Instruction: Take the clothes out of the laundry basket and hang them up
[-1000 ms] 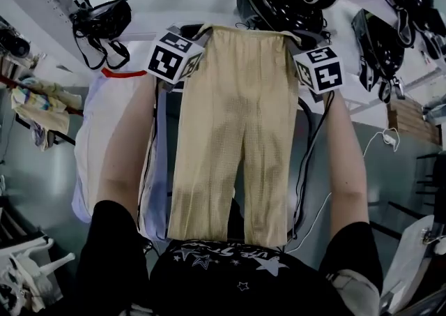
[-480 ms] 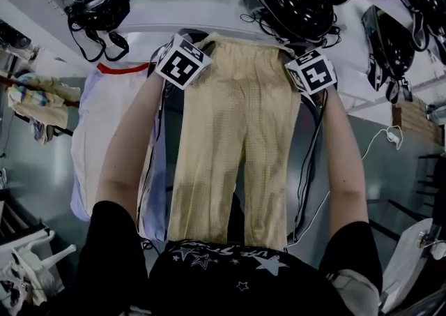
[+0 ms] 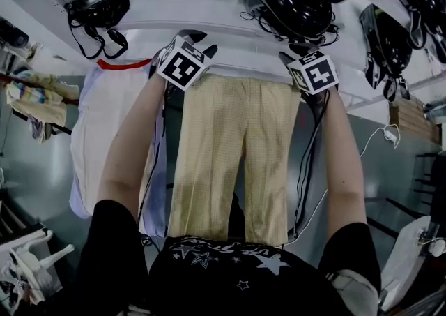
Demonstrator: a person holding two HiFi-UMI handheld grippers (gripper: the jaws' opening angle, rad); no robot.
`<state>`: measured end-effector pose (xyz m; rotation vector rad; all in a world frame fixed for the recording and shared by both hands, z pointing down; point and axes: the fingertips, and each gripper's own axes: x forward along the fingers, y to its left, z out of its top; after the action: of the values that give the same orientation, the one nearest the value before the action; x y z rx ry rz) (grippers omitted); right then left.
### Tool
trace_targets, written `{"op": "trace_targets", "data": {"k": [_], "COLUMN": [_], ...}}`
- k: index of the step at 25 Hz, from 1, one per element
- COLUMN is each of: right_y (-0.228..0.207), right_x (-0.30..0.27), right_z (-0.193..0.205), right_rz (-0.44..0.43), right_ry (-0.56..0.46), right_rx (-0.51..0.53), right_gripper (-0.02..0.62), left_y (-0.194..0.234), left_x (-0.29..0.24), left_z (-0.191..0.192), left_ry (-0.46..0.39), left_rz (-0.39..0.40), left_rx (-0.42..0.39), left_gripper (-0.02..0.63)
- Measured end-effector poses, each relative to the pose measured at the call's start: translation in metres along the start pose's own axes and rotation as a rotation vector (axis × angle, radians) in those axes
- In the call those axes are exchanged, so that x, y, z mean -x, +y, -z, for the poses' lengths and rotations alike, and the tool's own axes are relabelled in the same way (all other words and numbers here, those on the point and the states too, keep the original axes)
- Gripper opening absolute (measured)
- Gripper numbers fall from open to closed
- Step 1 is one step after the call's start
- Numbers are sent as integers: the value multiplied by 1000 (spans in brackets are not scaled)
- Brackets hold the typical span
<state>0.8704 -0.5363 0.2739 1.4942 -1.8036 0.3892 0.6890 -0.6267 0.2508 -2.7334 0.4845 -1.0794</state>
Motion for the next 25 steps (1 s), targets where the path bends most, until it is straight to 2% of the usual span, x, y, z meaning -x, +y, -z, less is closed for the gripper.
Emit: {"op": "trace_targets", "data": {"k": [7,14,21,25], "right_y": [14,45,111,151], "right_x": [65,148,221,250], "right_z": [-37,-74,-94,-89], "right_rz": [94,181,204,208], "right_ry": [-133,-267,-367,-412], "right_rx": [-19,-23,-49,-68], "right_gripper": [150,135,132,132], "left_y": [-4,-25,-51,-75], "left_x": [63,143,231,274], "left_z": [-34,-55,-41,-20], "left_ry": [-146,-284,-418,-476], "left_rz": [-53,-38,-42,-37], "left_rx": [32,88,148,167], "left_gripper": [162,144,114,111]}}
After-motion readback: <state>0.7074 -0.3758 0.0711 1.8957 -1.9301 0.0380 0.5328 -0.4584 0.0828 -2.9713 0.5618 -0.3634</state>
